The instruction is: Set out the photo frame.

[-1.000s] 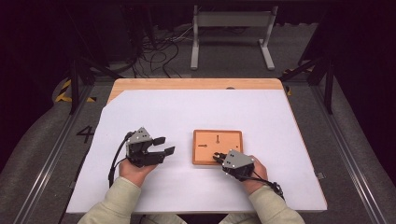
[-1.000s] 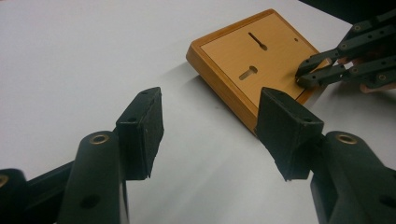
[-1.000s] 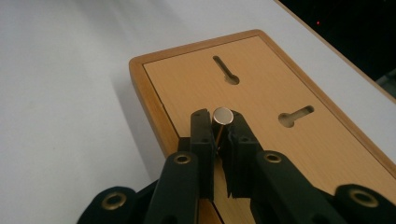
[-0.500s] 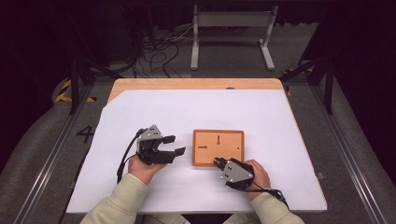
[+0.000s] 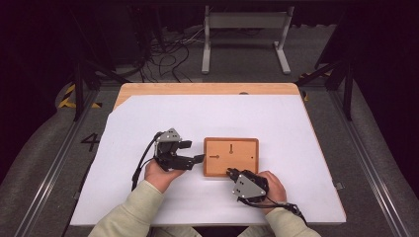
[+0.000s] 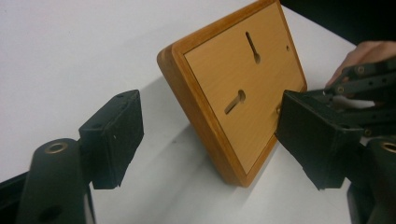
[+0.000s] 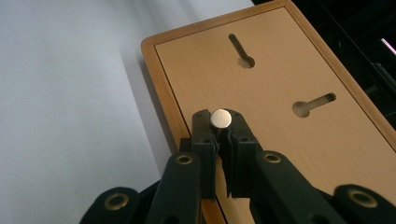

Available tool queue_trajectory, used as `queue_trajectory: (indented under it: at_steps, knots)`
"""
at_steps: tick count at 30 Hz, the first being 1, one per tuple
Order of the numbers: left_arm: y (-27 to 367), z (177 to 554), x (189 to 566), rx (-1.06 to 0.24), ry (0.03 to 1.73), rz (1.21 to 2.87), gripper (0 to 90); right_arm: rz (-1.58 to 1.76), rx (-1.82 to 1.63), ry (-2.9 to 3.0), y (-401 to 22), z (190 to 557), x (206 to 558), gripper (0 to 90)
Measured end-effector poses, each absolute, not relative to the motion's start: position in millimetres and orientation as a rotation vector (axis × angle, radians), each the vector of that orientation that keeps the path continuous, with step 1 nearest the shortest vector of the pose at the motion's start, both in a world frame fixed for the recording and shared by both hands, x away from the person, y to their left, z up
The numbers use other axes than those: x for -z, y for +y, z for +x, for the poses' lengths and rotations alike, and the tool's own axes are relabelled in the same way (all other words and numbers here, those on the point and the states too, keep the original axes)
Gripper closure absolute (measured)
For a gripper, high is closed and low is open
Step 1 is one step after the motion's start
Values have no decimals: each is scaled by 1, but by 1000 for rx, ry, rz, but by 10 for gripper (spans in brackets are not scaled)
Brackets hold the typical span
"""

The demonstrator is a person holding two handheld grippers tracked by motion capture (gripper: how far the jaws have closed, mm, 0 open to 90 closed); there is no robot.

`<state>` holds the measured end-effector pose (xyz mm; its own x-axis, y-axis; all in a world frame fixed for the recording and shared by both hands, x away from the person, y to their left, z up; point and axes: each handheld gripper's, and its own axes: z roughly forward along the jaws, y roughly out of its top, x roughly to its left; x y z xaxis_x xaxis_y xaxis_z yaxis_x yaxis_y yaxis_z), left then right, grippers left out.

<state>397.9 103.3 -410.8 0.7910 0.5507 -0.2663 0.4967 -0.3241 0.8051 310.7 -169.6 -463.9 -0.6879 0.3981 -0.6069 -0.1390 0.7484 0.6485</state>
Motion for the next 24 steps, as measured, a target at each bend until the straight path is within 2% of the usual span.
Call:
queue_trajectory:
  at_steps: [14,24]
  knots:
    - [77,428,415,19,860,1961,146,189,-871,2149,-169,308,466,846]
    - [62,437,429,65,856,1985,139,195,-863,2135,-169,304,467,846]
